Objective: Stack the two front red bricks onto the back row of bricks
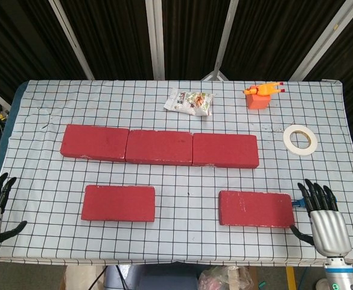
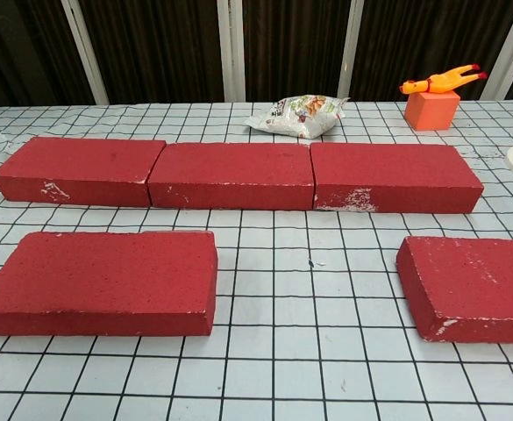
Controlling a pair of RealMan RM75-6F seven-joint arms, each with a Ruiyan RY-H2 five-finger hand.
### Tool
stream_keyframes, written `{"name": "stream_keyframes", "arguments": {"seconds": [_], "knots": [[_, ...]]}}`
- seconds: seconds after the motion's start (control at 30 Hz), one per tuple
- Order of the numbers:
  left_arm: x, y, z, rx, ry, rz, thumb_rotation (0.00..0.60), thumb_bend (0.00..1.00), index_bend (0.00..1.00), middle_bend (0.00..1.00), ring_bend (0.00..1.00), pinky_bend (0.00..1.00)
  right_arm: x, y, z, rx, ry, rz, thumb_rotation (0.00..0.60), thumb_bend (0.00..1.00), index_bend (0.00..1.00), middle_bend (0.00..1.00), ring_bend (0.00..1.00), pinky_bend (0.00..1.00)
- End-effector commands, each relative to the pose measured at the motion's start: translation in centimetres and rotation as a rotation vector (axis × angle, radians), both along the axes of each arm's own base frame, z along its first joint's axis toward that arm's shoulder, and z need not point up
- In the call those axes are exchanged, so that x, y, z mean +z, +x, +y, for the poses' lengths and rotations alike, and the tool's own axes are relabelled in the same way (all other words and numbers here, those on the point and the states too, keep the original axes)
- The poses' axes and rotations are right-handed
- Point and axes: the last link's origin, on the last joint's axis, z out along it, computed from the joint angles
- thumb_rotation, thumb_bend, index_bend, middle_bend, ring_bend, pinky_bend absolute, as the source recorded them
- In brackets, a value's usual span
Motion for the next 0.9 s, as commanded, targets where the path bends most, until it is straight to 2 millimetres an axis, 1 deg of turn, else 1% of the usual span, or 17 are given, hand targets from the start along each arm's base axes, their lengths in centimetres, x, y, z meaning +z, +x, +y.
{"name": "stream_keyframes", "arguments": {"seconds": [0.03,0.1,0.17,0.3,0.43,0.77,0.9], "knots": [[0.1,0.0,-0.1,-0.003,0.001,0.005,0.600,0.00,0.09,0.00,0.00,0.00,-0.9,0.2,0.0,-0.017,0.091,-0.032,0.600,0.18,0.02,0.00,0.00,0.00],[0.1,0.0,-0.1,-0.001,0.003,0.003,0.600,0.00,0.09,0.00,0.00,0.00,-1.2,0.3,0.0,-0.051,0.173,-0.078,0.600,0.18,0.02,0.00,0.00,0.00],[0.1,-0.1,0.0,0.007,0.005,0.003,0.600,0.00,0.09,0.00,0.00,0.00,-1.0,0.4,-0.3,-0.066,0.209,-0.082,0.600,0.18,0.01,0.00,0.00,0.00],[0.1,-0.2,0.3,0.018,0.007,0.008,0.600,0.00,0.08,0.00,0.00,0.00,-1.0,0.6,-0.8,-0.114,0.261,-0.052,0.600,0.18,0.00,0.00,0.00,0.00],[0.0,-0.2,0.2,0.014,0.005,0.011,0.600,0.00,0.08,0.00,0.00,0.00,-1.4,1.3,-2.0,-0.133,0.321,-0.006,0.600,0.18,0.00,0.00,0.00,0.00],[0.2,-0.4,0.3,0.029,0.012,0.013,0.600,0.00,0.08,0.00,0.00,0.00,-2.6,3.9,-4.6,-0.160,0.436,0.113,0.600,0.18,0.00,0.00,0.00,0.00],[0.4,-0.4,0.4,0.032,0.018,0.013,0.600,0.00,0.08,0.00,0.00,0.00,-3.2,4.6,-5.5,-0.184,0.463,0.145,0.600,0.18,0.00,0.00,0.00,0.00]]}}
